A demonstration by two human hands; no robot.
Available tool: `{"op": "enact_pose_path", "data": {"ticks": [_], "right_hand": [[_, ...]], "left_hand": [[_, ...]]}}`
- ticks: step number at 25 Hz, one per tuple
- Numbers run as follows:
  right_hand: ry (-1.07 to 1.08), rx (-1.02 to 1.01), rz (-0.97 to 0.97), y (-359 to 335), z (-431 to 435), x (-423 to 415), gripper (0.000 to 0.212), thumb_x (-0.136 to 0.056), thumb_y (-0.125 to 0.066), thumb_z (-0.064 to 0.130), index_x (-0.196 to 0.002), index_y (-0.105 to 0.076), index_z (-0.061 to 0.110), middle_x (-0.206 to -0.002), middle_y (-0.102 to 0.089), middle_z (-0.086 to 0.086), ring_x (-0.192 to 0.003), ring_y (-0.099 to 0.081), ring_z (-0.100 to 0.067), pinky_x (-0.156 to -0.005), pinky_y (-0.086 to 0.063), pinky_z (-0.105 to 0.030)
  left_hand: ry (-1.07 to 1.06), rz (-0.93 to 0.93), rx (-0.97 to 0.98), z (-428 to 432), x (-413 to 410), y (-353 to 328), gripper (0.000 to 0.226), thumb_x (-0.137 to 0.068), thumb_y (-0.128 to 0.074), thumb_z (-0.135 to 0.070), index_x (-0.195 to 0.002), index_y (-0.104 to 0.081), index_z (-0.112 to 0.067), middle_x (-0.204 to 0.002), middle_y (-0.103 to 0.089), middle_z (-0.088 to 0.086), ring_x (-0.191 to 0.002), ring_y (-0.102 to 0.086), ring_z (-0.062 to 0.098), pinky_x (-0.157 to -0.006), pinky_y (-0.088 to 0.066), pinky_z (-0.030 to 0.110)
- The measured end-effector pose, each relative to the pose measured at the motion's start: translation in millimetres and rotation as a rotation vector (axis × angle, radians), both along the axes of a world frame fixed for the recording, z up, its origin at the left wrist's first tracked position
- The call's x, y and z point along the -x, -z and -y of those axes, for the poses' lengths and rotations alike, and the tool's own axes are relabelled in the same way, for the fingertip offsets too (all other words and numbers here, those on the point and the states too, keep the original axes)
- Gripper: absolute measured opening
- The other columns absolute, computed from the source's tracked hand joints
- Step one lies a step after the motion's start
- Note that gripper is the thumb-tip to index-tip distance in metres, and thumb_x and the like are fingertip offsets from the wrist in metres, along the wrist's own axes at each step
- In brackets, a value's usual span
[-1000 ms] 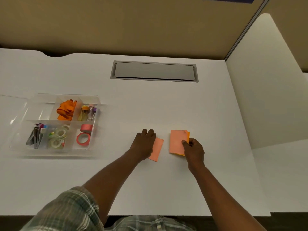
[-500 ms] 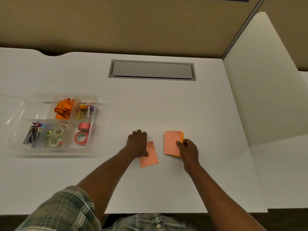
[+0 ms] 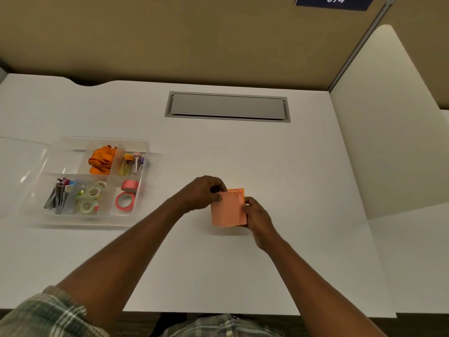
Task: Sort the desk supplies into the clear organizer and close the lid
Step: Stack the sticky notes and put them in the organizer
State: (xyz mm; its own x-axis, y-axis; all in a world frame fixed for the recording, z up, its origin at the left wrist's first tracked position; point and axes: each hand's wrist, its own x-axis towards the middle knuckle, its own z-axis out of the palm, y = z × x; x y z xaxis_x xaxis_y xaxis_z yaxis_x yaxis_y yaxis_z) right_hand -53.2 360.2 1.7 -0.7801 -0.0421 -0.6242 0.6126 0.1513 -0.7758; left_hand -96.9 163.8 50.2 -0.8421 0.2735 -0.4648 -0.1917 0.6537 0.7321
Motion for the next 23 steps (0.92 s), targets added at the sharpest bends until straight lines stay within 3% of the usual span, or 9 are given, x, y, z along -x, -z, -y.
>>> {"op": "enact_pose_path", "data": {"ticks": [3,6,8,10,13,15,18,23], "right_hand": [[0.092,0.189,0.061,-5,16,-4,0.022,-0.102,-0.044,0.032,-0.110,-0.062,0.022,-0.113,-0.067,-0.005,-0.101,-0.063,-0.023,-0.086,-0.052,-0.041],[-0.017,0.017,-0.050,-6,27,-5,0.017,-0.098,-0.052,0.021,-0.113,-0.057,0.024,-0.111,-0.066,0.000,-0.102,-0.062,-0.021,-0.085,-0.052,-0.039],[0.025,-0.046,-0.118,-3,32,-5,0.019,-0.095,-0.053,0.014,-0.110,-0.058,0.025,-0.108,-0.066,0.001,-0.101,-0.063,-0.022,-0.084,-0.052,-0.037],[0.060,-0.049,-0.143,-1,37,-5,0.020,-0.094,-0.052,0.012,-0.107,-0.060,0.025,-0.106,-0.067,0.001,-0.099,-0.063,-0.022,-0.082,-0.052,-0.036],[-0.054,-0.180,-0.320,4,41,-9,0.017,-0.095,-0.050,0.015,-0.107,-0.059,0.024,-0.099,-0.068,0.003,-0.091,-0.063,-0.021,-0.077,-0.052,-0.038],[-0.159,-0.320,-0.494,8,42,-12,0.016,-0.099,-0.048,0.016,-0.111,-0.057,0.021,-0.097,-0.068,0.006,-0.082,-0.061,-0.016,-0.071,-0.048,-0.031],[-0.230,-0.438,-0.621,22,45,-19,0.021,-0.099,-0.047,0.009,-0.113,-0.059,0.019,-0.102,-0.067,0.007,-0.088,-0.058,-0.009,-0.076,-0.046,-0.023],[-0.235,-0.596,-0.604,29,49,-18,0.022,-0.097,-0.046,0.008,-0.109,-0.061,0.017,-0.095,-0.068,0.000,-0.089,-0.060,-0.019,-0.076,-0.050,-0.034]], "left_hand": [[-0.065,-0.141,0.053,-5,-8,10,0.024,-0.085,-0.064,-0.009,-0.107,-0.064,-0.021,-0.104,-0.060,0.000,-0.096,-0.058,0.017,-0.074,-0.044,0.026],[-0.203,-0.269,0.079,-5,-26,27,0.055,-0.084,-0.068,-0.017,-0.135,-0.047,-0.022,-0.116,-0.048,0.001,-0.097,-0.052,0.016,-0.084,-0.047,0.033],[-0.329,-0.190,0.090,-3,-38,40,0.060,-0.087,-0.064,-0.025,-0.142,-0.039,-0.018,-0.118,-0.048,-0.001,-0.099,-0.055,0.017,-0.088,-0.048,0.034],[-0.410,-0.036,0.037,-3,-47,43,0.034,-0.090,-0.055,-0.022,-0.124,-0.054,-0.018,-0.107,-0.062,-0.001,-0.093,-0.062,0.020,-0.083,-0.053,0.035],[-0.417,-0.244,0.084,-4,-59,39,0.014,-0.090,-0.049,-0.008,-0.094,-0.062,-0.013,-0.085,-0.067,0.001,-0.076,-0.061,0.020,-0.062,-0.046,0.023],[-0.444,-0.400,0.089,-2,-67,43,0.017,-0.090,-0.049,-0.004,-0.094,-0.063,-0.013,-0.080,-0.067,-0.001,-0.069,-0.059,0.016,-0.060,-0.044,0.022],[-0.475,-0.383,0.104,-3,-77,56,0.020,-0.093,-0.046,-0.005,-0.100,-0.062,-0.015,-0.080,-0.065,-0.005,-0.065,-0.054,0.014,-0.057,-0.036,0.016],[-0.484,-0.367,0.135,-9,-84,66,0.021,-0.097,-0.040,-0.010,-0.098,-0.060,-0.017,-0.083,-0.065,-0.006,-0.071,-0.058,0.014,-0.059,-0.038,0.020]]}}
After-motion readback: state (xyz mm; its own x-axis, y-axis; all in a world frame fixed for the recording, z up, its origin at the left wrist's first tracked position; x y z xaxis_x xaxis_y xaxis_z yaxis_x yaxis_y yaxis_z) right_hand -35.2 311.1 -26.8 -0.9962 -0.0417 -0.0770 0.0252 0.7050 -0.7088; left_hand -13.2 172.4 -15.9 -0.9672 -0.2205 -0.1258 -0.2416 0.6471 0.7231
